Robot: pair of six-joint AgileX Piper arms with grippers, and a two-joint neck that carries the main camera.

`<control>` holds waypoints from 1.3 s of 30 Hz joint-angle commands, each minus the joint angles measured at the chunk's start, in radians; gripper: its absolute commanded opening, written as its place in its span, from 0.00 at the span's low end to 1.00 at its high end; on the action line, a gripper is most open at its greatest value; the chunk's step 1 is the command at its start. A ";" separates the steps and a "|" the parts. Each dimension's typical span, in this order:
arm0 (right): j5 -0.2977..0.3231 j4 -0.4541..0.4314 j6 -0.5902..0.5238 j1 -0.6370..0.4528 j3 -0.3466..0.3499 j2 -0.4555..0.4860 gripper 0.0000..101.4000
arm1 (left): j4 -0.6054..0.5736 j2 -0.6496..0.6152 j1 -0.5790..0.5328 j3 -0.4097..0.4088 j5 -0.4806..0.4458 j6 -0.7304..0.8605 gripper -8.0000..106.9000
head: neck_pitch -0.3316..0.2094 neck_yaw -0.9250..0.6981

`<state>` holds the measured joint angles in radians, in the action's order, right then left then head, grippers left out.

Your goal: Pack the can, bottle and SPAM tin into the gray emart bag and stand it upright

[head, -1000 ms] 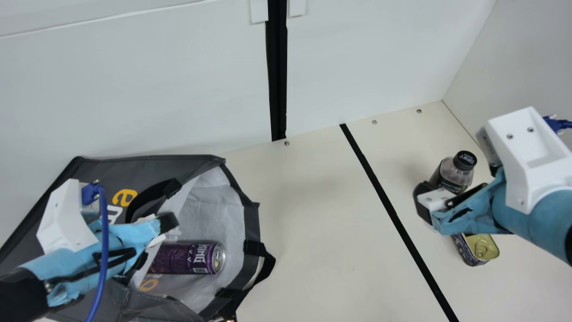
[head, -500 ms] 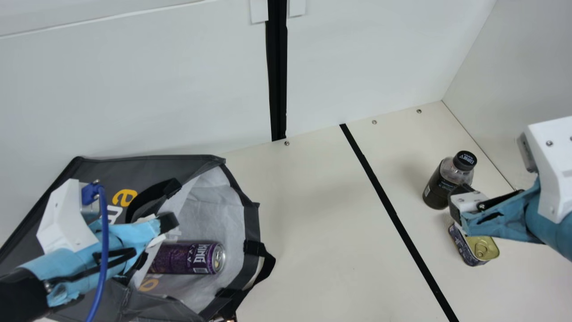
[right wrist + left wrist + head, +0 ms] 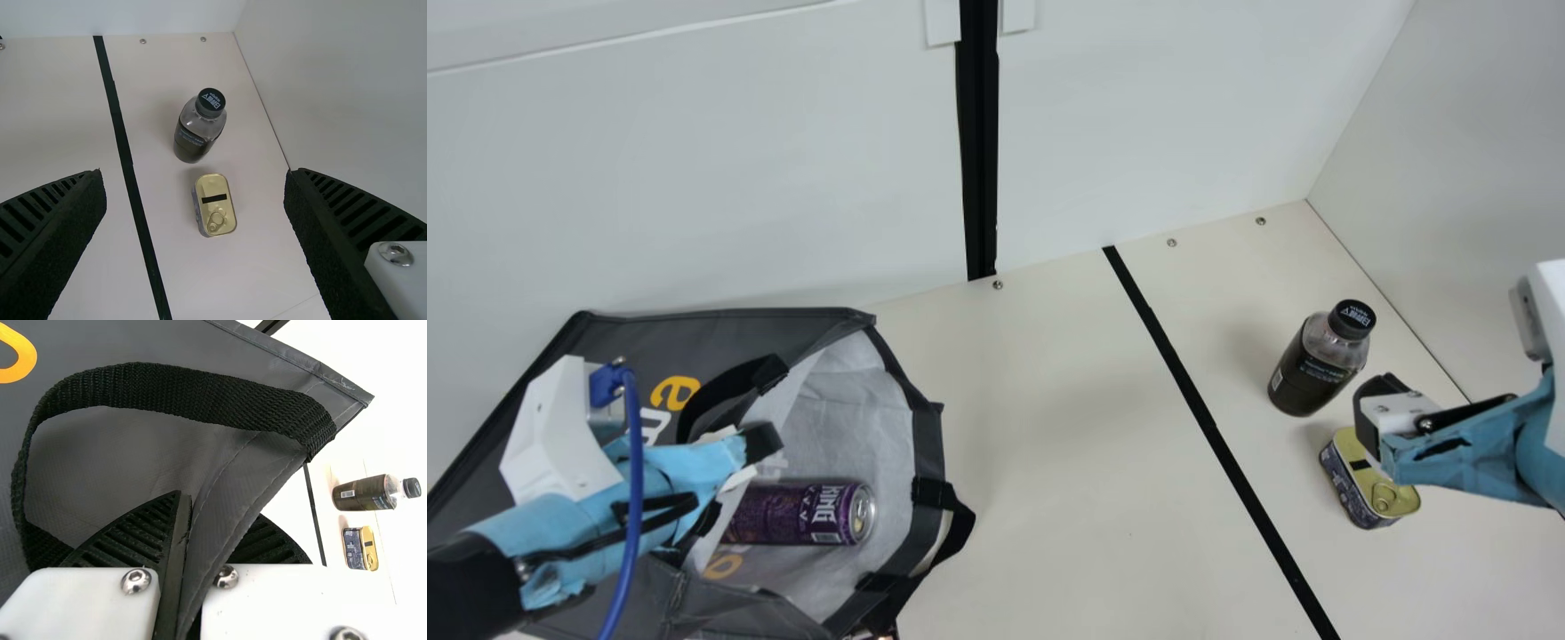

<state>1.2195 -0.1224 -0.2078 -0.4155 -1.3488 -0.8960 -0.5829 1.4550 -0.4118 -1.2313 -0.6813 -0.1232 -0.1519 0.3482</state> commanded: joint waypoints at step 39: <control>0.001 0.037 0.037 -0.010 0.001 -0.032 0.94 | 0.000 0.000 0.000 0.000 0.000 0.000 0.00 | -0.023 0.001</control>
<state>1.2202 -0.0859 -0.1675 -0.4228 -1.3458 -0.9250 -0.5829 1.4550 -0.4118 -1.2313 -0.6813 -0.1232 -0.1519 0.3482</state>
